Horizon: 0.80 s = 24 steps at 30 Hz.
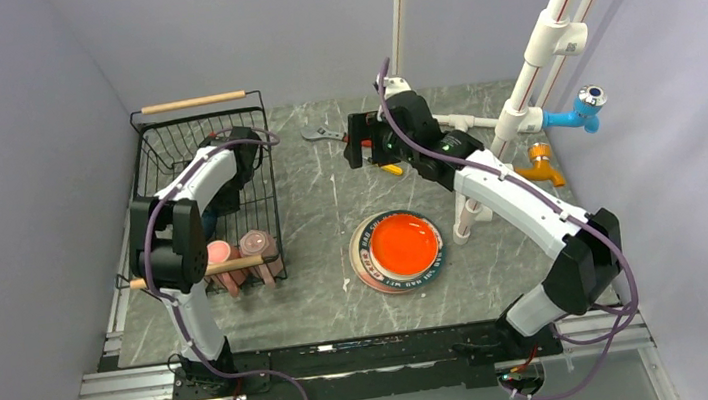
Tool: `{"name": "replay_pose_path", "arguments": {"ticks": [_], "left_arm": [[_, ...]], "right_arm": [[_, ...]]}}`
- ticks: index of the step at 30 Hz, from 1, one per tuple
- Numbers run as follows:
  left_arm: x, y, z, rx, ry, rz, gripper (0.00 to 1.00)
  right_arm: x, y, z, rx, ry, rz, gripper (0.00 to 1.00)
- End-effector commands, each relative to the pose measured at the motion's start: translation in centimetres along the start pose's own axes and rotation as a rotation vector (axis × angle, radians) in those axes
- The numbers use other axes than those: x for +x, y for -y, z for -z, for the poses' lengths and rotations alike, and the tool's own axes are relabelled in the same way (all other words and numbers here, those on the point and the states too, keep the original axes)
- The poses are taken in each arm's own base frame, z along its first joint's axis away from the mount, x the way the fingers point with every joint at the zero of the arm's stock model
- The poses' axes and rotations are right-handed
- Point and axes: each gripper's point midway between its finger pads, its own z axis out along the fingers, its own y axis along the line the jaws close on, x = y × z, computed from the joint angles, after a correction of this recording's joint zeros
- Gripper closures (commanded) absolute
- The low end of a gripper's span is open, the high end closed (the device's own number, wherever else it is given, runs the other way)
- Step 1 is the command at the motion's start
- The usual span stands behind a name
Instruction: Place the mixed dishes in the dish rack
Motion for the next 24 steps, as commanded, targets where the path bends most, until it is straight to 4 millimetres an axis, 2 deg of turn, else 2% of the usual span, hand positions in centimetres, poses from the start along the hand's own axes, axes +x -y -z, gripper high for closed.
{"name": "replay_pose_path", "arguments": {"ticks": [1,4,6,12,17,19,22,23,24], "left_arm": [[-0.5,-0.2,0.2,-0.001,-0.003,0.027,0.96],[0.2,0.9,0.1,0.056,-0.028,0.020,0.82],[0.3,1.3,0.0,0.078,-0.029,0.010,0.77],[1.1,2.6,-0.6,0.109,-0.069,-0.049,0.53],[1.7,4.0,0.1,0.212,-0.088,-0.067,0.31],[1.9,4.5,0.5,0.249,-0.082,-0.070,0.25],[1.5,4.9,1.0,0.286,-0.069,-0.069,0.21],[1.2,5.0,1.2,0.296,-0.067,-0.069,0.16],[1.1,5.1,1.4,0.303,-0.074,-0.070,0.04]], "right_arm": [[-2.2,-0.7,1.9,-0.048,0.084,-0.008,0.00],[-2.2,-0.6,2.3,-0.054,0.099,0.000,0.00],[-2.3,-0.6,2.5,-0.058,0.113,0.009,0.00],[-2.5,-0.6,2.3,-0.066,0.127,0.035,0.00],[-1.8,-0.1,3.0,-0.068,0.138,0.041,0.00],[-1.8,0.3,3.2,-0.049,0.146,0.061,0.00],[-2.1,0.4,3.2,-0.050,0.161,0.098,0.00],[-2.1,0.3,3.0,-0.052,0.164,0.104,0.00],[-2.2,0.2,3.1,-0.054,0.164,0.099,0.00]]}}
